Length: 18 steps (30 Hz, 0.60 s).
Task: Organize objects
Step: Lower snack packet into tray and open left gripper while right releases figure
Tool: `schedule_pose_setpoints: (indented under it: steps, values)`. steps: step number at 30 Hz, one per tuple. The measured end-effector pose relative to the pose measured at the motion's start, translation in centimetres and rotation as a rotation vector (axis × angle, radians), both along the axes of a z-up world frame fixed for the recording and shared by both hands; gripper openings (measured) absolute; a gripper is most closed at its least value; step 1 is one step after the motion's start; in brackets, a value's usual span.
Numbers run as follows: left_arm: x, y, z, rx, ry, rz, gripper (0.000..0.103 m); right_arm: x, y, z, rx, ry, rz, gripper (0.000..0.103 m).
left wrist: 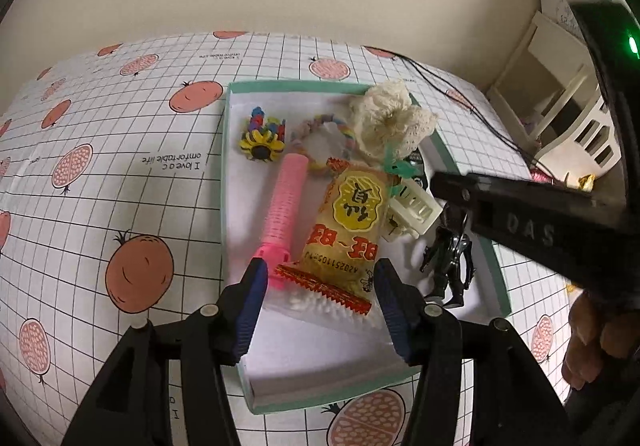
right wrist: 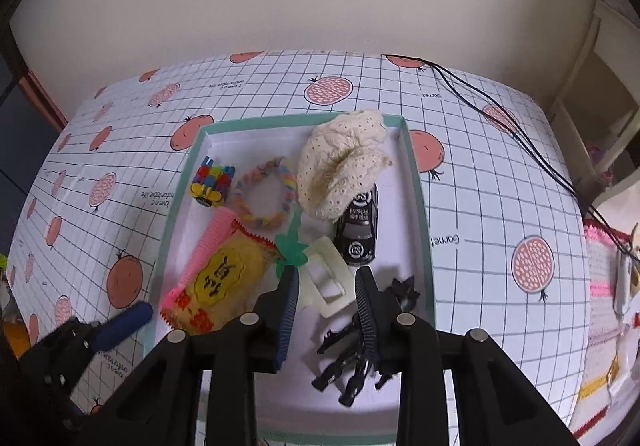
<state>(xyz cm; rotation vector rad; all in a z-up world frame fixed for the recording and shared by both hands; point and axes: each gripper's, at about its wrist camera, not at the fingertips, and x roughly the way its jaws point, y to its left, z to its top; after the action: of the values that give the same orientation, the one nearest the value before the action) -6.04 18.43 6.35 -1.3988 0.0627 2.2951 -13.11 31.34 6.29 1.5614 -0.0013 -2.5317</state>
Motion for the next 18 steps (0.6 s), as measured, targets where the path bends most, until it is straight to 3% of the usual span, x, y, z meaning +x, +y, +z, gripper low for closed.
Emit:
schedule_pose_setpoints:
  steps: [7, 11, 18]
  values:
    - [0.0, -1.2, 0.7, 0.035, 0.002, 0.030, 0.056, 1.4, 0.4, 0.1, -0.006, -0.005, -0.018, 0.032]
    - [-0.5, -2.8, 1.4, 0.085, 0.019, 0.105, 0.056, 2.1, 0.4, 0.3, -0.015, -0.002, -0.022, 0.032]
    - [-1.6, -5.3, 1.3, 0.072, 0.012, 0.204, 0.056, 3.5, -0.5, 0.7, -0.010, 0.012, -0.019, 0.032]
